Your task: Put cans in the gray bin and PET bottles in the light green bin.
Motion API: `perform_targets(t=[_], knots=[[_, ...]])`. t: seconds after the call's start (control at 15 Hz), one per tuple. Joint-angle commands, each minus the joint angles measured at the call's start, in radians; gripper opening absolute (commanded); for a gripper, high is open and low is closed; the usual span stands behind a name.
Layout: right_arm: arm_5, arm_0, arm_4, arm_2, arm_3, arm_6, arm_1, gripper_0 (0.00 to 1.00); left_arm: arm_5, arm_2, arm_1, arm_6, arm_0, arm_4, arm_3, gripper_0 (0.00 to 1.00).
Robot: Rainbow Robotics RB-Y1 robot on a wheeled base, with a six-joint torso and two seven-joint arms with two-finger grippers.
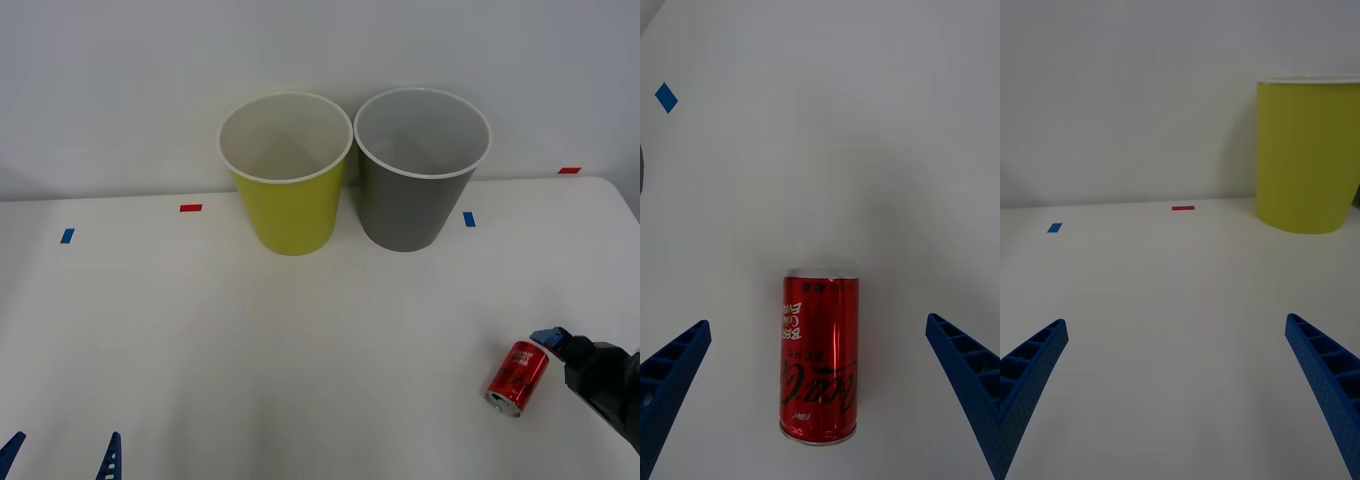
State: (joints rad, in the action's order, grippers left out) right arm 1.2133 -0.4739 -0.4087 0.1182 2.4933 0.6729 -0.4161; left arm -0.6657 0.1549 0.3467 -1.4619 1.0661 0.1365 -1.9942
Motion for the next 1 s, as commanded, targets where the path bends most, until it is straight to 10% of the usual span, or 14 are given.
perform_targets(t=[0.07,1.0], knots=[[0.0,0.031,-0.074,0.011,-0.054,-0.019,-0.069,1.0,0.0,0.0,0.0,0.0,0.0,0.0,0.0,1.0],[0.035,0.07,-0.168,0.011,-0.126,-0.078,-0.104,1.0,0.0,0.0,0.0,0.0,0.0,0.0,0.0,1.0]])
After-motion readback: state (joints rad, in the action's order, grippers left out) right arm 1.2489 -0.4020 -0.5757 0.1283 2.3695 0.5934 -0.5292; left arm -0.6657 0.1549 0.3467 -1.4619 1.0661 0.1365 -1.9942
